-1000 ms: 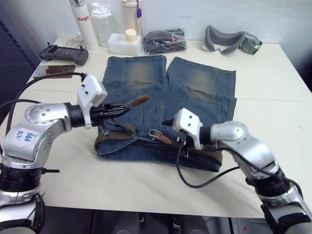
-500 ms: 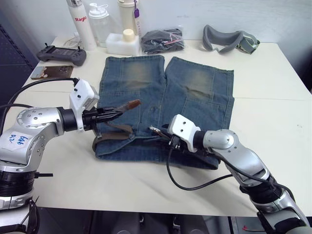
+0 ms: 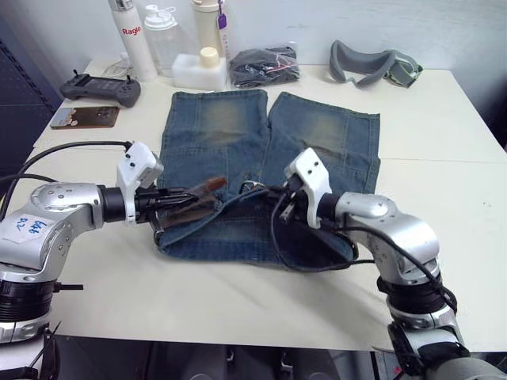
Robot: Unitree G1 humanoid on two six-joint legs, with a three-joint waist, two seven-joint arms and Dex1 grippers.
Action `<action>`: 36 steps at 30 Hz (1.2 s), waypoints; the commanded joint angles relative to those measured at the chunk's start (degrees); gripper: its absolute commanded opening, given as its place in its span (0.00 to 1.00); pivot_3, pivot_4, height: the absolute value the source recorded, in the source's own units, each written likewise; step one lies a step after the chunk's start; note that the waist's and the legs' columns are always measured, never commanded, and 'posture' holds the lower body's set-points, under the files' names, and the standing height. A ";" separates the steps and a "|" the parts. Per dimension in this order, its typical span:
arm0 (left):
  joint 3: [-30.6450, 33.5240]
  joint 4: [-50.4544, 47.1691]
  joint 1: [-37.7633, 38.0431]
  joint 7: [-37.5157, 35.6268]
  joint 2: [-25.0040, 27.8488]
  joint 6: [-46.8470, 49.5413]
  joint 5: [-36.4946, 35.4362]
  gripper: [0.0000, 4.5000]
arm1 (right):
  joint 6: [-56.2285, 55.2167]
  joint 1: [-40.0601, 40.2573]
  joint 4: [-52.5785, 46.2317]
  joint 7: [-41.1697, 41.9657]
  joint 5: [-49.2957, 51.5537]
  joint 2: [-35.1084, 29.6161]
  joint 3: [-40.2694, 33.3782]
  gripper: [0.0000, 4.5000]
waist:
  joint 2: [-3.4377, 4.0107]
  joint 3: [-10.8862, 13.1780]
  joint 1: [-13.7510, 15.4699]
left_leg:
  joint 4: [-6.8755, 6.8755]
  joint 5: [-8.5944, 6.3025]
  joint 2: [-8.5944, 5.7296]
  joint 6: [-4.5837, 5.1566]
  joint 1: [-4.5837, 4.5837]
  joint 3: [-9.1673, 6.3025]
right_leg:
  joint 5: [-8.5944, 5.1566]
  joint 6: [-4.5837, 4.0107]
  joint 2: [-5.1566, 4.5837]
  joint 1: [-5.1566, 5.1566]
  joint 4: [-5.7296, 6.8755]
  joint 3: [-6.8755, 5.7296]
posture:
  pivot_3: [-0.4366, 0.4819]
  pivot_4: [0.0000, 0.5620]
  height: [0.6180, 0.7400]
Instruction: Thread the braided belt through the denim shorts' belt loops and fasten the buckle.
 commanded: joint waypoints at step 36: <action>-7.74 -0.30 -12.02 10.99 -12.56 10.65 2.88 0.00 | -2.59 -4.53 -9.28 -1.93 6.44 -1.82 2.03 0.01 | -0.01 -0.01 0.00 | 0.00 0.04 -0.06 0.01 0.00 0.09 | 0.00 0.00 0.02 -0.09 0.15 0.12 | 0.48 0.27 0.31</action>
